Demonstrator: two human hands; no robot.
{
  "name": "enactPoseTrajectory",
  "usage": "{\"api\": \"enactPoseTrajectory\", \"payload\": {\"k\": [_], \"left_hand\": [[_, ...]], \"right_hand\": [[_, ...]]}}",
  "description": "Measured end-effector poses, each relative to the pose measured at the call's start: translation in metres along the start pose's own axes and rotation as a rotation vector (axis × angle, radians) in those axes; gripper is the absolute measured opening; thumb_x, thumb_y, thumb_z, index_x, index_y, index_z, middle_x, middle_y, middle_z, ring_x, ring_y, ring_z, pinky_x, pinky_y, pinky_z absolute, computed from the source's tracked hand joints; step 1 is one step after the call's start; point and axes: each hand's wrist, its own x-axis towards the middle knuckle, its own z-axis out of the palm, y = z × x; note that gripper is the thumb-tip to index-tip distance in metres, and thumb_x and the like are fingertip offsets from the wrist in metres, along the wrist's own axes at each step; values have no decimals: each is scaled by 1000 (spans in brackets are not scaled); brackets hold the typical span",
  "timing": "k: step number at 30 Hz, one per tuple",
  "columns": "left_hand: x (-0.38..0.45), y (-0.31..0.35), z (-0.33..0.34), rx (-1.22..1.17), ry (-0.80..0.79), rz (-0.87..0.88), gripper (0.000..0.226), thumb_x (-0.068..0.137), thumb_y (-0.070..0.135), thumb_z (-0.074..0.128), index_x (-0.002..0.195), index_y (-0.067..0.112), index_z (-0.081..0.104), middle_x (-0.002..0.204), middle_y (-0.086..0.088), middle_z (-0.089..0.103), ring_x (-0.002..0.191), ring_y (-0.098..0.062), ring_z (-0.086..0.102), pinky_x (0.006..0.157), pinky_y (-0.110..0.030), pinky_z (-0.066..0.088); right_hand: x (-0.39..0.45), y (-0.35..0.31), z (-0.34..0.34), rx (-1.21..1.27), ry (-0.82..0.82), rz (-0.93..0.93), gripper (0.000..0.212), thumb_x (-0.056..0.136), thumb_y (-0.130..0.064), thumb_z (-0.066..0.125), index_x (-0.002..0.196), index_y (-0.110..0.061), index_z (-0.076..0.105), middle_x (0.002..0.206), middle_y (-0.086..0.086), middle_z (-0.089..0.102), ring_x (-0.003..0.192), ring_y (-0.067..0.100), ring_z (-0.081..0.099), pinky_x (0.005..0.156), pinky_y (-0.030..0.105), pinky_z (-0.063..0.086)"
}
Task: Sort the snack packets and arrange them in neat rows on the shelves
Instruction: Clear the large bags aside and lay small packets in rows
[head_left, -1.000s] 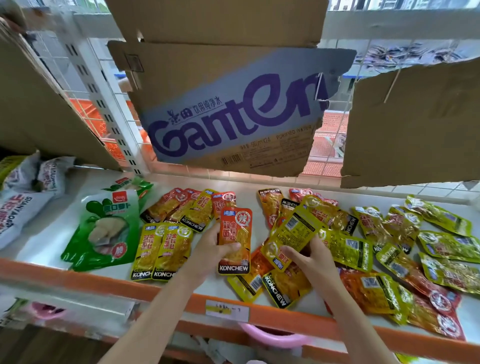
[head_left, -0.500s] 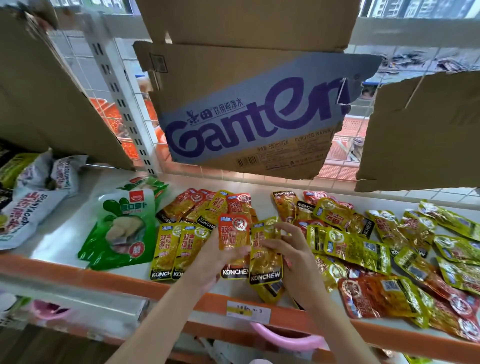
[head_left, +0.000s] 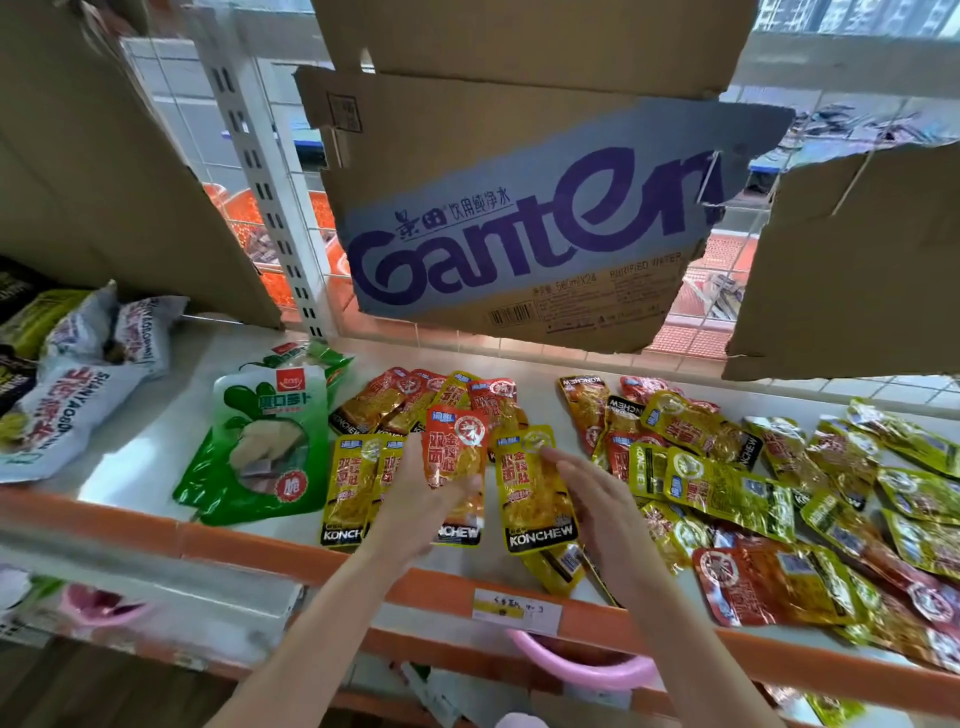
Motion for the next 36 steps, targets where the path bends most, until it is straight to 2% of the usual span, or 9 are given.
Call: {"api": "enactPoseTrajectory", "payload": {"k": [3, 7, 10, 14, 16, 22, 26, 30, 36], "left_hand": [[3, 5, -8, 286, 22, 38, 56, 86, 13, 65, 127, 15, 28, 118, 0, 56, 88, -6, 55, 58, -2, 39], [6, 0, -13, 639, -4, 14, 75, 86, 22, 66, 141, 9, 17, 136, -12, 43, 122, -26, 43, 82, -22, 34], [11, -11, -15, 1006, 48, 84, 82, 82, 40, 66, 141, 7, 18, 133, -12, 30, 125, -24, 28, 101, -27, 28], [16, -13, -9, 1202, 145, 171, 91, 80, 52, 61, 144, 9, 13, 137, -10, 19, 130, -27, 21, 107, -34, 25], [17, -11, 0, 1182, 136, 246, 76, 84, 49, 57, 142, 14, 22, 135, -8, 22, 129, -26, 21, 105, -36, 25], [20, -8, 53, 1005, -111, 414, 55, 90, 44, 50, 136, 17, 36, 134, -1, 35, 130, -20, 25, 107, -31, 19], [20, -12, 88, 1131, -191, 397, 71, 82, 65, 48, 134, 17, 37, 132, -1, 40, 125, -19, 34, 102, -32, 29], [24, -12, 103, 1072, -217, 337, 67, 78, 58, 62, 128, 18, 43, 129, 0, 48, 122, -18, 42, 101, -32, 34], [24, -9, 94, 690, -270, 199, 32, 81, 32, 69, 103, 18, 51, 99, 1, 60, 87, -17, 56, 74, -29, 45]], "right_hand": [[10, 11, 9, -465, 30, -37, 43, 84, -11, 67, 124, -19, 55, 114, 2, 62, 101, 15, 61, 86, 26, 50], [12, 28, 27, -1136, -6, -212, 49, 86, -15, 62, 133, -11, 46, 124, 6, 46, 111, 22, 50, 94, 25, 41], [7, 34, 32, -1456, 95, -451, 36, 71, -26, 73, 105, -15, 65, 101, 7, 56, 92, 27, 56, 76, 39, 54], [5, 28, 16, -1402, 137, -425, 28, 78, -29, 66, 102, -14, 67, 101, 6, 57, 94, 27, 53, 78, 40, 51], [1, 28, -1, -1376, 246, -431, 23, 76, -20, 69, 97, -11, 67, 95, 6, 59, 88, 28, 56, 73, 42, 53], [-16, 19, -50, -1377, 376, -256, 31, 76, -19, 74, 103, -10, 63, 104, 8, 56, 99, 30, 54, 82, 42, 48], [-37, 11, -61, -1418, 492, -79, 50, 77, -47, 68, 118, -21, 55, 126, 6, 44, 117, 27, 39, 95, 41, 37], [-52, 1, -70, -1557, 489, 215, 75, 77, -71, 49, 133, -24, 34, 135, 9, 34, 130, 30, 28, 105, 41, 29], [-47, -6, -65, -1497, 399, 271, 79, 78, -64, 56, 138, -24, 25, 133, 10, 32, 128, 30, 28, 106, 39, 26]]}}
